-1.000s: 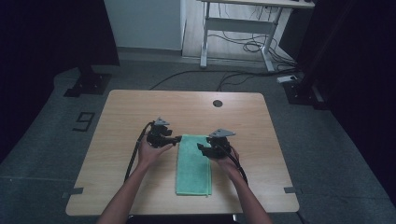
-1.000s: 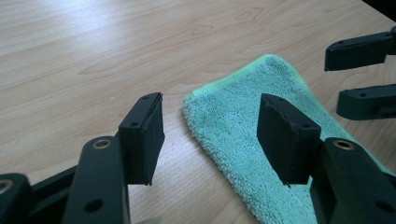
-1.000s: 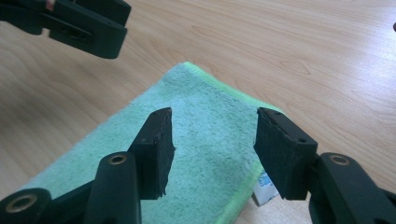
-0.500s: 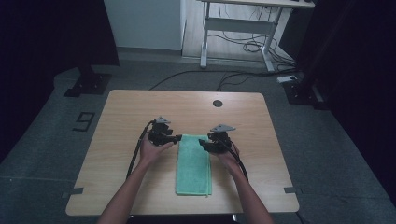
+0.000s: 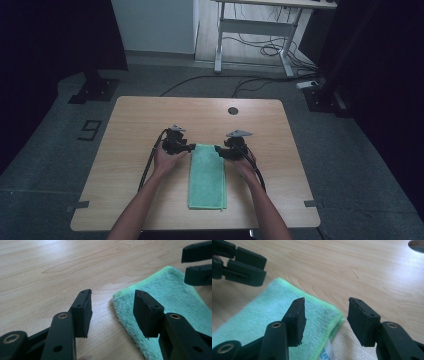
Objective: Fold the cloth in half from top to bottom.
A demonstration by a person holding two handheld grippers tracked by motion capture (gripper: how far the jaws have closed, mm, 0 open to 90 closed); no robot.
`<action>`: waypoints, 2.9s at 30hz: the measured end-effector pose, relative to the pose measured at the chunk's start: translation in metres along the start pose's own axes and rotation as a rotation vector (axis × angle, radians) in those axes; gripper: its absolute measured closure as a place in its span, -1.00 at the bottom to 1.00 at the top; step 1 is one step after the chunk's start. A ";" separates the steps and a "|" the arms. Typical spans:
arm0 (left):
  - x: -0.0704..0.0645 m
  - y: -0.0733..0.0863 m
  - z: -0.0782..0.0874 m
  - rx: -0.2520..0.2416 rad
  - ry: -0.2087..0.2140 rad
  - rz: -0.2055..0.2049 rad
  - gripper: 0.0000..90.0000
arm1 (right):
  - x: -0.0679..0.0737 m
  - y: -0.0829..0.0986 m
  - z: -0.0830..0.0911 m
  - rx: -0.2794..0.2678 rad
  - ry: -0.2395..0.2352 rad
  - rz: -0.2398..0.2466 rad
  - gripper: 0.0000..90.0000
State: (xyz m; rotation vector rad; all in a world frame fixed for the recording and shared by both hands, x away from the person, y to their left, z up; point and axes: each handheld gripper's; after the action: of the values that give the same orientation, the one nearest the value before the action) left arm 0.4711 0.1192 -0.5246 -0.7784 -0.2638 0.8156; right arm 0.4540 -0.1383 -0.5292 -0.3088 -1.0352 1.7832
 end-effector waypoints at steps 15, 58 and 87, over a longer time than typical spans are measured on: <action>-0.001 0.002 -0.018 0.024 0.006 0.005 0.23 | -0.006 0.001 -0.019 0.055 0.036 -0.002 0.23; -0.028 -0.015 0.015 -0.042 0.025 -0.112 0.96 | -0.005 -0.008 0.016 -0.001 -0.087 0.069 0.86; -0.025 -0.029 0.030 -0.095 -0.001 -0.113 0.96 | 0.004 -0.032 0.021 -0.067 -0.073 0.099 0.86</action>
State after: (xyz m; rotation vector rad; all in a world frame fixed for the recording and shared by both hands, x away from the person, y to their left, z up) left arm 0.4556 0.1044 -0.4811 -0.8438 -0.3465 0.7007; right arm 0.4597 -0.1418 -0.4911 -0.3439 -1.1500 1.8632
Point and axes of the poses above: each handheld gripper's, and its own axes: z roughly backward along the jaws, y roughly out of its underside, x roughly to its left, and after that the axes turned 10 degrees about -z, right-handed
